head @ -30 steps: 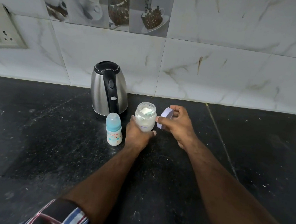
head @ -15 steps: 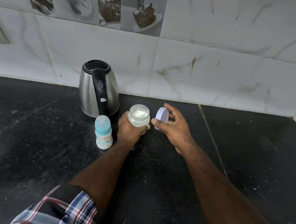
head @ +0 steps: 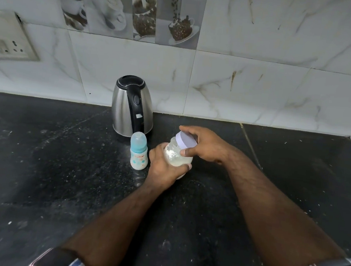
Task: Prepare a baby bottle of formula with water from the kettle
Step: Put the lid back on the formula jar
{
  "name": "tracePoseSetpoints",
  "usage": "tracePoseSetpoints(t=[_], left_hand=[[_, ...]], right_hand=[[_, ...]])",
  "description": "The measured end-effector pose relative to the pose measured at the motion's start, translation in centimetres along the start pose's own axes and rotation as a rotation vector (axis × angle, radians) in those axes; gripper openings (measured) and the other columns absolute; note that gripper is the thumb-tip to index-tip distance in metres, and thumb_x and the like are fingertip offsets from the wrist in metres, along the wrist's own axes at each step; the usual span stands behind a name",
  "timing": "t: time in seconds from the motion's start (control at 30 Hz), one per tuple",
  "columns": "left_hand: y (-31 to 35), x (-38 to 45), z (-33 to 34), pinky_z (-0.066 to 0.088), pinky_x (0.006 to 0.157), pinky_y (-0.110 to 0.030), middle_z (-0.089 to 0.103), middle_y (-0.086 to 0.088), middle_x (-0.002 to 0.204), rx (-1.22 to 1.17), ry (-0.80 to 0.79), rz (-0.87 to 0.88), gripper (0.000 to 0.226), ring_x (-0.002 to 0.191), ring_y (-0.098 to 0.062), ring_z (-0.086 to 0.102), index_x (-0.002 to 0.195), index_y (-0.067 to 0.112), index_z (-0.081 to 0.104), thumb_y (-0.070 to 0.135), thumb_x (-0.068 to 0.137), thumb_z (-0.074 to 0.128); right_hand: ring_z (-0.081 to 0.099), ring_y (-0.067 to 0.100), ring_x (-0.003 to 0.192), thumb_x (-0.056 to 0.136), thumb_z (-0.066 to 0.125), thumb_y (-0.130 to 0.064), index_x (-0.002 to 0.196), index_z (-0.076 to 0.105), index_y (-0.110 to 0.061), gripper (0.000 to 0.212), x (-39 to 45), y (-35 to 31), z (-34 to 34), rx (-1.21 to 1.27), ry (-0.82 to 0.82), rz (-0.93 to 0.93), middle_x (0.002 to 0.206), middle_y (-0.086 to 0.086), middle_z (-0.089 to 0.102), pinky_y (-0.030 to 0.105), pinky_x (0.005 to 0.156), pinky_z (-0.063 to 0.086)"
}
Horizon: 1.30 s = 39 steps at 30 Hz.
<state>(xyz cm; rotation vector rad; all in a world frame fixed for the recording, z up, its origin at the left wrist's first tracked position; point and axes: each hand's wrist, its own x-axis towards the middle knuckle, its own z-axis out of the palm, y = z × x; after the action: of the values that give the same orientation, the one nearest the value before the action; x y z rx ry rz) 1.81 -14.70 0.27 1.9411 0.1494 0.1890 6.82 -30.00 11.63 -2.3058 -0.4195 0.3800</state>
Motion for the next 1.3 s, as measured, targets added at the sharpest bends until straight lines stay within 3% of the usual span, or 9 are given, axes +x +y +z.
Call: tracePoseSetpoints(t=[0.17,0.57,0.8,0.87,0.97,1.03,1.1,1.2,1.3], left_hand=[[0.6,-2.5,-3.0,0.051,0.095,-0.033,0.048,0.002,0.130,-0.009,-0.061,0.057,0.097,0.116,-0.012,0.054,0.134,0.025,0.044,0.055,0.051,0.082],[1.4,-5.0,-7.8,0.049,0.083,-0.020,0.061,0.018,0.115,-0.097,-0.115,0.071,0.081,0.105,0.001,0.060,0.130,0.035,0.041,0.030,0.067,0.091],[1.5,-5.4,-8.9,0.053,0.084,-0.025,0.061,0.017,0.117,-0.100,-0.118,0.085,0.081,0.106,-0.004,0.062,0.134,0.033,0.043,0.033,0.069,0.091],[1.5,-5.4,-9.1,0.055,0.088,-0.028,0.061,0.014,0.120,-0.104,-0.136,0.095,0.083,0.108,-0.006,0.063,0.138,0.030,0.043,0.032,0.069,0.090],[1.7,-5.4,-9.2,0.052,0.082,-0.017,0.062,0.015,0.119,-0.148,-0.150,0.098,0.082,0.108,-0.003,0.063,0.134,0.032,0.044,0.033,0.067,0.090],[1.9,-5.3,-9.3,0.051,0.081,-0.015,0.063,0.016,0.117,-0.179,-0.152,0.085,0.084,0.107,-0.001,0.064,0.133,0.034,0.044,0.036,0.063,0.089],[1.9,-5.2,-9.2,0.053,0.085,-0.022,0.064,0.014,0.118,-0.190,-0.149,0.084,0.088,0.108,-0.004,0.065,0.135,0.032,0.045,0.040,0.059,0.089],[1.7,-5.1,-9.2,0.054,0.093,-0.029,0.064,0.009,0.122,-0.178,-0.143,0.089,0.093,0.111,-0.008,0.064,0.137,0.030,0.044,0.043,0.056,0.088],[1.8,-5.2,-9.4,0.051,0.086,-0.021,0.063,0.015,0.118,-0.158,-0.152,0.090,0.093,0.108,-0.004,0.063,0.134,0.034,0.043,0.049,0.053,0.086]], right_hand=[[0.049,0.010,0.131,0.079,0.086,-0.008,0.151,0.050,-0.032,0.084,-1.0,-3.0,0.2,-0.139,-0.187,-0.030,0.147,-0.014,0.052,0.028,0.104,0.043],[0.046,0.009,0.125,0.078,0.085,-0.006,0.147,0.054,-0.036,0.081,-2.5,-7.6,1.8,-0.306,-0.211,-0.098,0.143,-0.015,0.052,0.022,0.087,0.040],[0.059,0.009,0.121,0.072,0.082,-0.064,0.137,0.063,-0.030,0.076,-2.6,-8.8,2.7,-0.260,-0.091,-0.015,0.127,-0.019,0.065,0.023,0.087,0.046],[0.055,0.006,0.124,0.065,0.076,-0.076,0.143,0.058,-0.028,0.093,-2.7,-9.0,2.7,-0.297,-0.114,0.008,0.145,-0.013,0.058,0.026,0.091,0.044],[0.045,-0.001,0.127,0.072,0.087,-0.047,0.152,0.048,-0.028,0.091,-3.1,-9.3,2.5,-0.220,-0.163,0.010,0.154,-0.015,0.049,0.013,0.087,0.036],[0.055,0.004,0.126,0.074,0.087,-0.037,0.144,0.058,-0.026,0.077,-3.3,-9.3,2.6,-0.192,-0.090,0.014,0.144,-0.014,0.059,0.014,0.086,0.042],[0.068,0.015,0.106,0.076,0.079,-0.058,0.119,0.074,-0.021,0.057,-3.4,-9.6,3.1,-0.296,0.039,0.042,0.118,-0.005,0.073,0.028,0.082,0.053],[0.051,0.022,0.064,0.081,0.055,-0.082,0.071,0.066,-0.011,0.072,-3.5,-9.4,3.3,-0.492,0.157,0.078,0.069,0.006,0.055,0.035,0.062,0.040],[0.062,0.011,0.100,0.081,0.072,-0.068,0.116,0.072,-0.027,0.054,-3.9,-8.8,2.7,-0.234,0.096,0.099,0.111,-0.006,0.069,0.032,0.085,0.048]])
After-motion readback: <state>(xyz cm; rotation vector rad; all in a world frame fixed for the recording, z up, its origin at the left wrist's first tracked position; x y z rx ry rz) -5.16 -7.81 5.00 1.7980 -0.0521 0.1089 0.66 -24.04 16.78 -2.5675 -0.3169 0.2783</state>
